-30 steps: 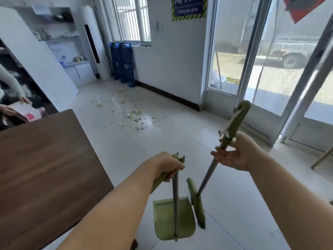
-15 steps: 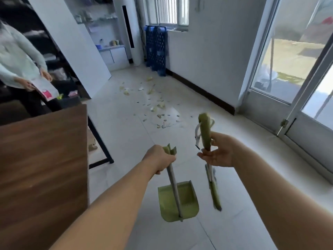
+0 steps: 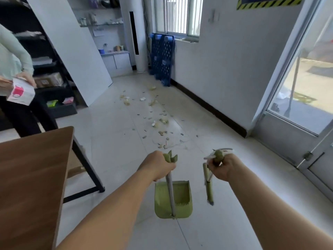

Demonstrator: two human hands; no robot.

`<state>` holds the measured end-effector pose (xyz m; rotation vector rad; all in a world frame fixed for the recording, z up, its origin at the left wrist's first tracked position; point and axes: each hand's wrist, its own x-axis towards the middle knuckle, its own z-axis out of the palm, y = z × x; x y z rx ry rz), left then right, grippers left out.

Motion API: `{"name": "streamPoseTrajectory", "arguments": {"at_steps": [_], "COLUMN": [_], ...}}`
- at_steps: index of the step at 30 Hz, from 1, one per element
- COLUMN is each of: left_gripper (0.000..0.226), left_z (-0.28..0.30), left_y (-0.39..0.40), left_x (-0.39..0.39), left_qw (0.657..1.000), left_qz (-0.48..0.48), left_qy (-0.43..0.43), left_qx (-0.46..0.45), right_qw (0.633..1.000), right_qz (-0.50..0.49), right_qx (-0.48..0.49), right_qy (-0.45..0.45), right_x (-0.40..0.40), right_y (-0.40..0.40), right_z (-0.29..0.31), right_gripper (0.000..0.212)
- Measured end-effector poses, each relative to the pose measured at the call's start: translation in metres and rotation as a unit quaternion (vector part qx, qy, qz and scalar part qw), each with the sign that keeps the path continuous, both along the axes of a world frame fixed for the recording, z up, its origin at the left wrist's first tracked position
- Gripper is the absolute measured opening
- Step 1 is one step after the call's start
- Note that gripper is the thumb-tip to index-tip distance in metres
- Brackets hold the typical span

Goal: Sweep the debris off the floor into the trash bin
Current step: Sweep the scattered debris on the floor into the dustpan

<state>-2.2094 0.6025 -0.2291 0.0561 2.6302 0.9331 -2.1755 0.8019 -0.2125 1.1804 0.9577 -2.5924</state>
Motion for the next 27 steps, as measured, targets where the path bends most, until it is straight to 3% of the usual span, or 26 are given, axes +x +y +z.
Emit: {"name": "streamPoseTrajectory", "arguments": {"at_steps": [3,7,12,16,27], "left_gripper": [0.028,0.028,0.031,0.038,0.033], "left_z": [0.009,0.012,-0.003,-0.011,-0.011], "left_y": [-0.002,0.0,0.005,0.013,0.007], "left_x": [-0.049,-0.126,-0.221,-0.303,-0.527], "left_qw": [1.0,0.999,0.998,0.997,0.995], "left_qz": [-0.012,-0.026,-0.039,-0.056,-0.079], "left_qy": [0.016,0.031,0.04,0.044,0.025], "left_qx": [-0.006,-0.015,-0.022,-0.026,-0.048], "right_qw": [0.999,0.997,0.987,0.981,0.978], "right_qz": [0.01,0.012,0.092,0.058,0.06], "right_qx": [0.026,0.059,0.133,0.18,0.18], "right_qy": [0.023,0.039,-0.022,-0.04,-0.085], "right_x": [-0.051,-0.13,-0.217,-0.313,-0.537], "right_y": [-0.002,-0.005,-0.007,0.009,0.002], "right_z": [-0.005,-0.009,-0.043,-0.076,-0.126], "right_gripper": [0.056,0.025,0.033,0.03,0.038]}}
